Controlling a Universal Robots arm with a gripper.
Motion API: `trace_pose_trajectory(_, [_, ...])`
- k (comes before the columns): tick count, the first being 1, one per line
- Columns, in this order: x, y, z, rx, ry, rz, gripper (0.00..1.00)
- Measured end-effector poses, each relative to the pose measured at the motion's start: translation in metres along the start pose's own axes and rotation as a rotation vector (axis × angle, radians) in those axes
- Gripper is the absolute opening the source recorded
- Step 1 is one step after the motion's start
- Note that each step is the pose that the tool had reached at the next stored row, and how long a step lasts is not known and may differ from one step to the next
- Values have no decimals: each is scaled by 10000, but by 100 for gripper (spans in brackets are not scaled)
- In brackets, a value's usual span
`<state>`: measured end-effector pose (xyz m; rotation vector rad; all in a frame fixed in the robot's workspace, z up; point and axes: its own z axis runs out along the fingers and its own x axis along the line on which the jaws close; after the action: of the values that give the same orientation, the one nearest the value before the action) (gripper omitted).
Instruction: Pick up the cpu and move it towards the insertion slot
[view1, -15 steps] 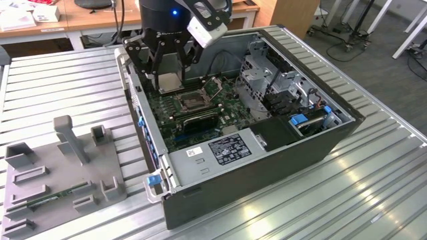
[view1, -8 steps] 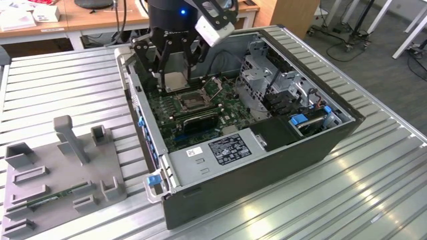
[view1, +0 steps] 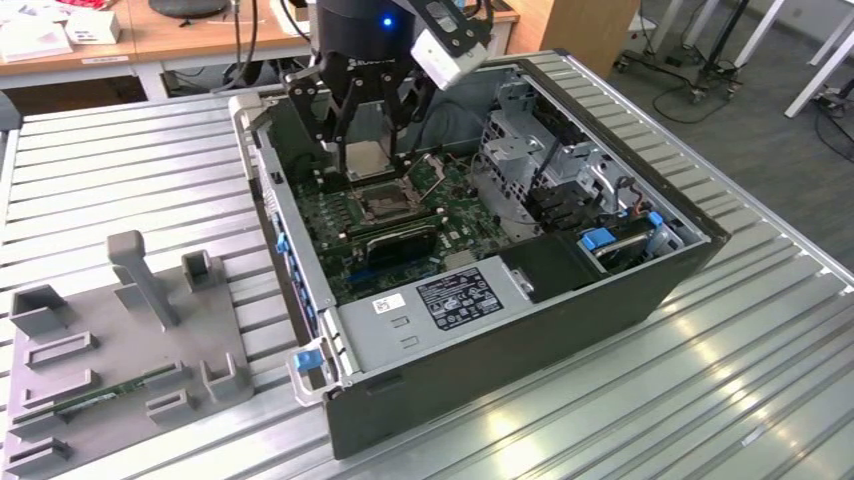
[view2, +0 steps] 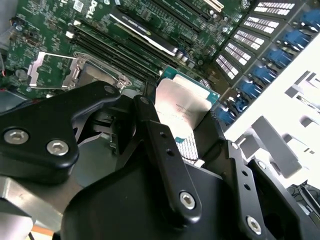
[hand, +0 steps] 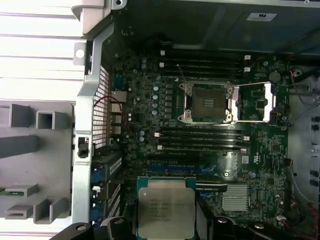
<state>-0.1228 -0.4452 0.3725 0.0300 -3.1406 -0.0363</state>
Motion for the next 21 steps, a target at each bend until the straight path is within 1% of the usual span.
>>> trace_pose_trajectory(12, [-212,-4,0,0,0,-1,55])
trace_pose_trajectory(13, [-244,-5,0,0,0,1,55])
trace_pose_trajectory(15, [-278,-5,-1,1,0,1,55])
trace_pose_trajectory(16, [-310,-6,-1,1,0,0,55])
trace_pose_trajectory(21, [-388,-8,0,0,0,0,55])
